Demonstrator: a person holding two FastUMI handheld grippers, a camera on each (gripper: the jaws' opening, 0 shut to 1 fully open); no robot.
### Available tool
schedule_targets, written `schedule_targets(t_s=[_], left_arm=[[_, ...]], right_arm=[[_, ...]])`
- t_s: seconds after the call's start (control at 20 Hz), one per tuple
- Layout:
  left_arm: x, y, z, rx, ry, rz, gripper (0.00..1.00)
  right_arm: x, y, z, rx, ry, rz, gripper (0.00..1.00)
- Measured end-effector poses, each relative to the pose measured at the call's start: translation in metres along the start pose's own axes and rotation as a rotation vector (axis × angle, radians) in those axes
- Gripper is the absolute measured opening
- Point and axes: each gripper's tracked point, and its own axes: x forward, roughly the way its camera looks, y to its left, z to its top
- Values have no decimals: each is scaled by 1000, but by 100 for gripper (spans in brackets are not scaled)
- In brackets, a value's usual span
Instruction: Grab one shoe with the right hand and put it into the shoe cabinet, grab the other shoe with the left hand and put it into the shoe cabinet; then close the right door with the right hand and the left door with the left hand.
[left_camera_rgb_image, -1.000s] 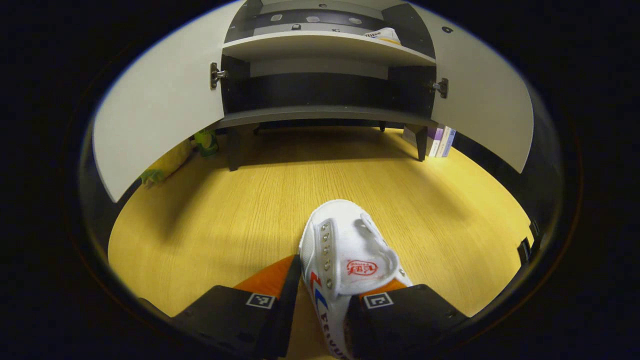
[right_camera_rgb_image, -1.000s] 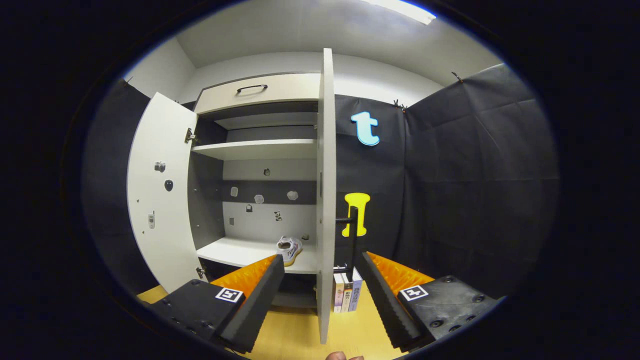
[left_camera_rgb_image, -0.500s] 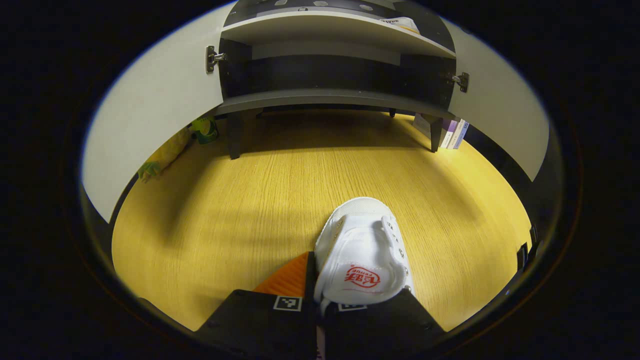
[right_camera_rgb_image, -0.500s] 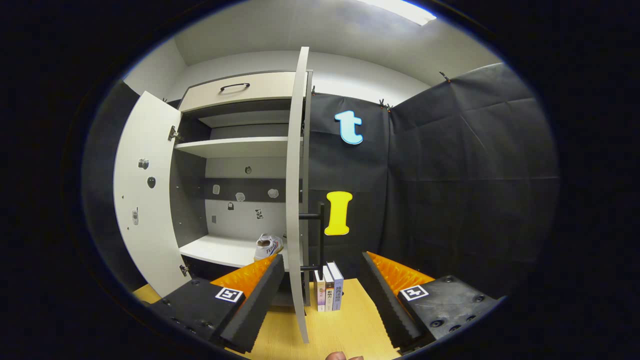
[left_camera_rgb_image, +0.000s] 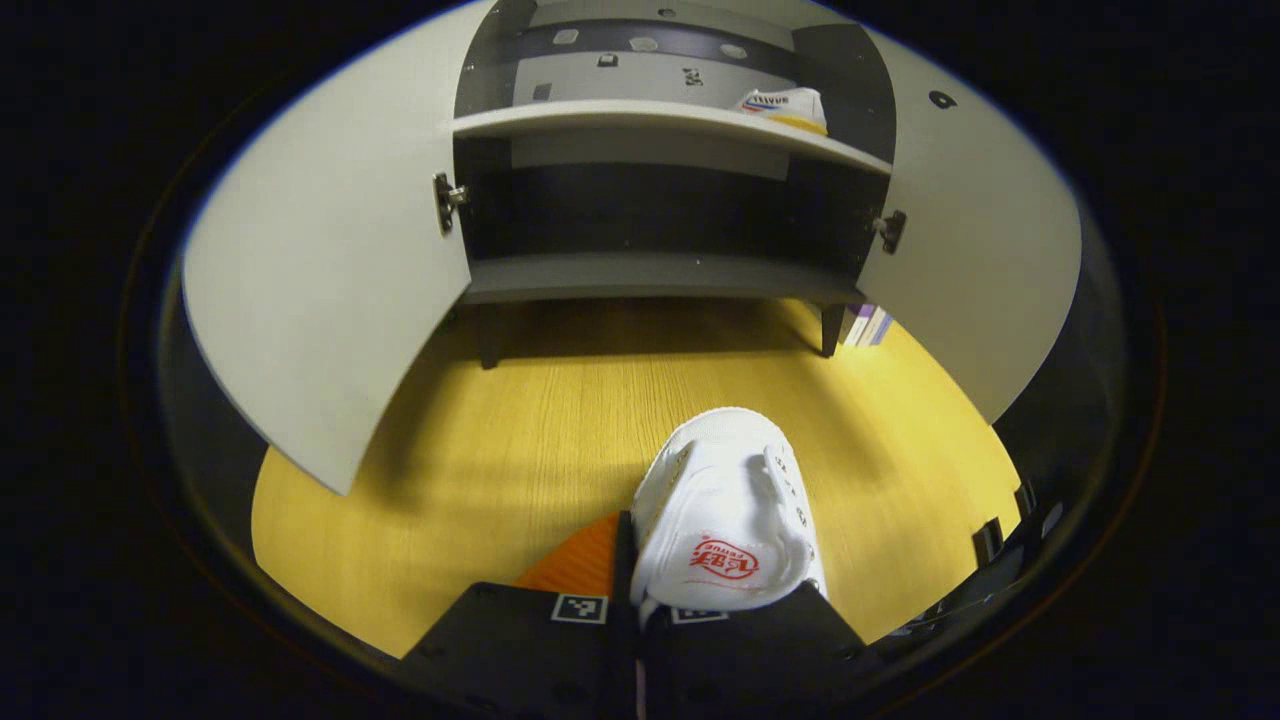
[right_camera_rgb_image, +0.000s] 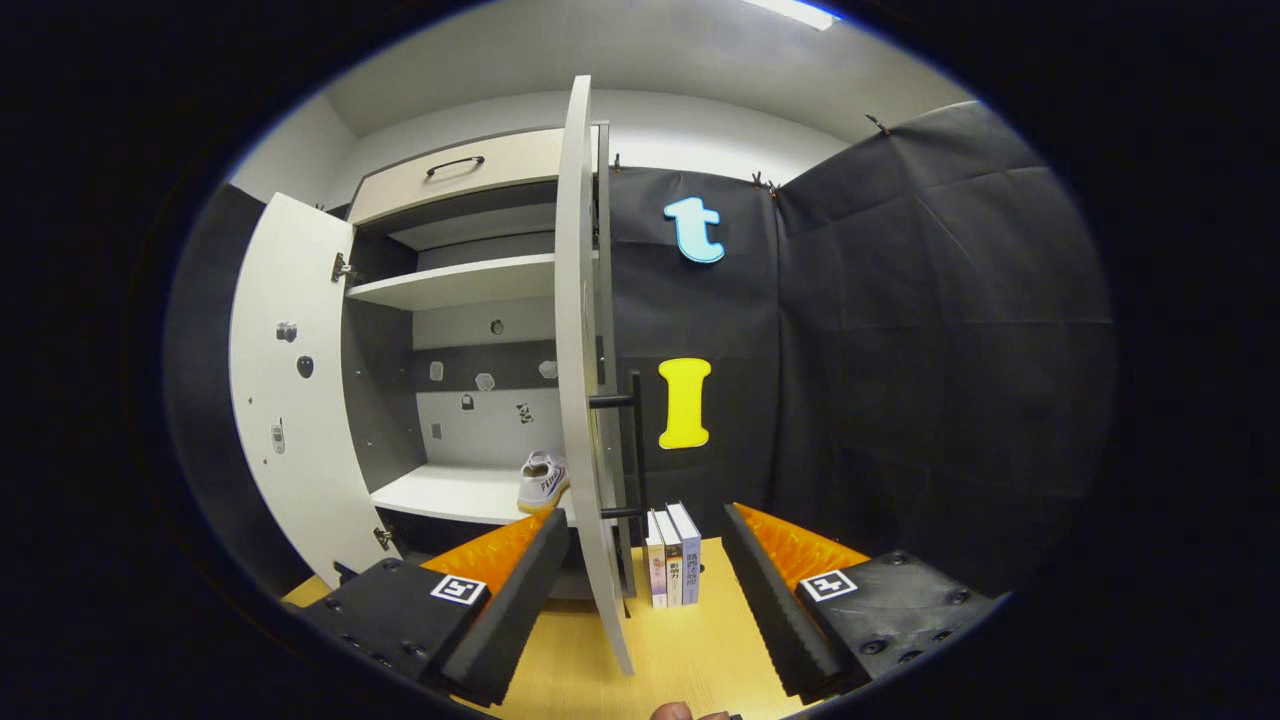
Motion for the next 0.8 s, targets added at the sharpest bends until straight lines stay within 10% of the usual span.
schedule_targets(t_s=[0.8], left_arm=[[-52,28,342,-126,-332,196,9]], right_arm=[[22,-35,-33,43,69,-13,98]])
